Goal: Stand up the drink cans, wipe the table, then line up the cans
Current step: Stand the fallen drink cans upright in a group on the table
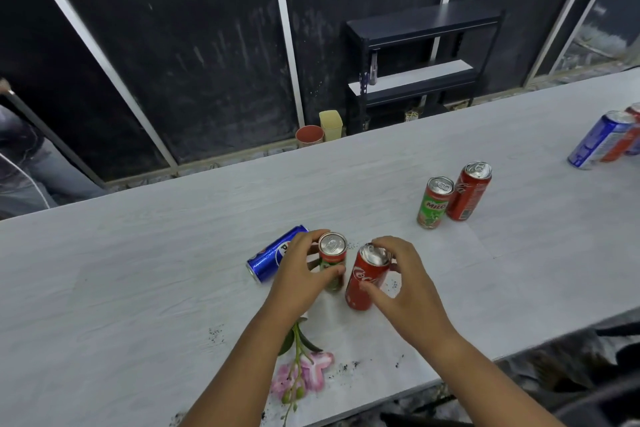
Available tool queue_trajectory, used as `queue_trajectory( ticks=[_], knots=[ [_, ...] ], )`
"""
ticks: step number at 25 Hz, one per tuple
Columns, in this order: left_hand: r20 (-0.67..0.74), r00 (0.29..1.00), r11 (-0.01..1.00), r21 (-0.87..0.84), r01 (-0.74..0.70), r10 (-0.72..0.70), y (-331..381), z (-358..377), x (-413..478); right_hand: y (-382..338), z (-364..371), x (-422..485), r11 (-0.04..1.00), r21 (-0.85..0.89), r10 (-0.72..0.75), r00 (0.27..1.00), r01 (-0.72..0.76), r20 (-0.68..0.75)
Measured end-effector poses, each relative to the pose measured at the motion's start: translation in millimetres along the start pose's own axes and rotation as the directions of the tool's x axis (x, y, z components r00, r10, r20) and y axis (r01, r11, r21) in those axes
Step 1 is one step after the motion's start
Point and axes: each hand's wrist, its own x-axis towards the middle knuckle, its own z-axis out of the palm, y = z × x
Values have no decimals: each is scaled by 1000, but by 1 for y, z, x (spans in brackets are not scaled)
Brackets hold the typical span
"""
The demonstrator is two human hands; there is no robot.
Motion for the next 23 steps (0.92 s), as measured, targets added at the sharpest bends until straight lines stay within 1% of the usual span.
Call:
queue_trajectory(
  ticks=[1, 4, 8, 10, 12, 15, 19, 21, 23],
  knots=[
    [-17, 1000, 1000, -17, 2, -2, -2, 2, -3, 2, 1, -2, 1000, 6, -6, 1000, 6, 6],
    [-40, 998, 999, -30, 42, -43, -6, 5, -10, 7, 6, -7, 996, 64, 62, 997, -65, 38],
    [1, 995, 994, 25, 103, -103, -9, 5, -14, 20, 12, -11, 982, 64, 173, 980, -180, 93],
    [3, 993, 993, 27, 117, -117, -9, 7, -14, 26, 12, -14, 964, 99, 237, 967, -246, 93],
    [-3, 993, 993, 22, 116, -116, -5, 10, -11, 30, 6, -13, 948, 143, 282, 958, -285, 40],
    [-2, 998, 998, -1, 62, -62, 7, 27, 2, 37, -24, -1, 925, 212, 341, 935, -317, -92],
    [122, 992, 1000, 15, 13, -15, 38, 84, 28, 63, -91, 25, 912, 243, 397, 862, -331, -315],
    [174, 985, 1000, 10, -13, 12, 51, 118, 40, 78, -121, 36, 908, 229, 415, 827, -350, -378],
    [197, 980, 1000, 2, -23, 22, 60, 148, 49, 91, -140, 45, 904, 203, 427, 809, -376, -404]
  ],
)
